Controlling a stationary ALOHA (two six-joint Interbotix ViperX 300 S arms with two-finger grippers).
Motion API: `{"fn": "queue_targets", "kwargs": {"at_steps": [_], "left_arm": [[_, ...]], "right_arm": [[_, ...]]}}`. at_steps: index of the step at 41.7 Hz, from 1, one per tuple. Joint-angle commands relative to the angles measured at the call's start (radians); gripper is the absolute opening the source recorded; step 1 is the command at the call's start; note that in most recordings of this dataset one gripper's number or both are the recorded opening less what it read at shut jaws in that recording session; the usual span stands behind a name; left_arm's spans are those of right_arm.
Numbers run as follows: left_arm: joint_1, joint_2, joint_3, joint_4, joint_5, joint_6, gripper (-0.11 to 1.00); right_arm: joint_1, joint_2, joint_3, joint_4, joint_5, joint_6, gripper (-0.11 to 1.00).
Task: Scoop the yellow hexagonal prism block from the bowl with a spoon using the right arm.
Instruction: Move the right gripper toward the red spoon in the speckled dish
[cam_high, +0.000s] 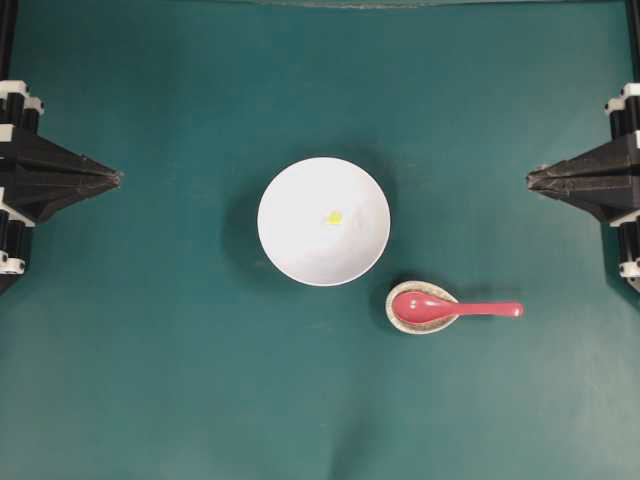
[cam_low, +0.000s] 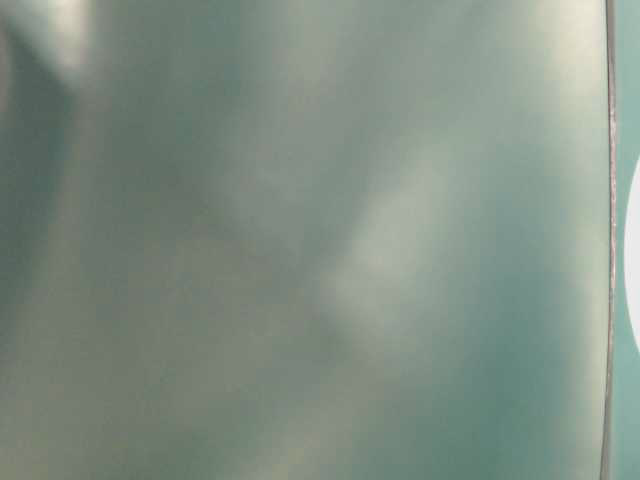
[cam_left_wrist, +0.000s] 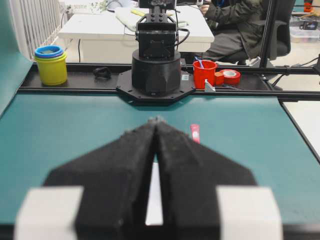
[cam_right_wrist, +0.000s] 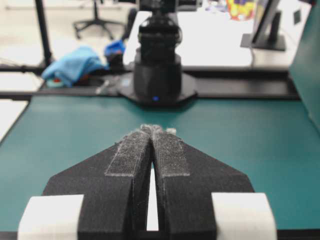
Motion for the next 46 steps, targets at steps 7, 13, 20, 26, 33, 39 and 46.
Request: {"fn": "queue_targets", "kwargs": {"at_steps": [7,13,20,26,33,39,46], "left_arm": [[0.0,0.009,-0.017,0.008,-0.003,-0.005,0.0],[0.0,0.009,-0.017,0.008,-0.003,-0.005,0.0],[0.0,0.009,-0.017,0.008,0.002,-0.005,0.0],[0.002,0.009,-0.017,0.008,0.005,-0.005,0.0],[0.002,0.009,-0.017,0.009,0.006,-0.005,0.0],[0.002,0.009,-0.017,0.008,0.018,-0.005,0.0],[0.0,0.008,-0.017,0.008,0.034,-0.005,0.0]], "right_arm": [[-0.003,0.003,-0.034,0.015,0.009,0.017,0.0],[-0.005,0.006,-0.032,0.014,0.011,0.017,0.0],[-0.005,0.008,-0.034,0.014,0.026,0.015,0.08],[-0.005,0.011,-0.032,0.014,0.029,0.017,0.39],[-0.003,0.04,-0.025,0.017,0.021,0.018,0.54],[0.0,0.091,-0.011,0.017,-0.018,0.026,0.53],[0.032,0.195,0.011,0.018,-0.118,0.037,0.53]]}}
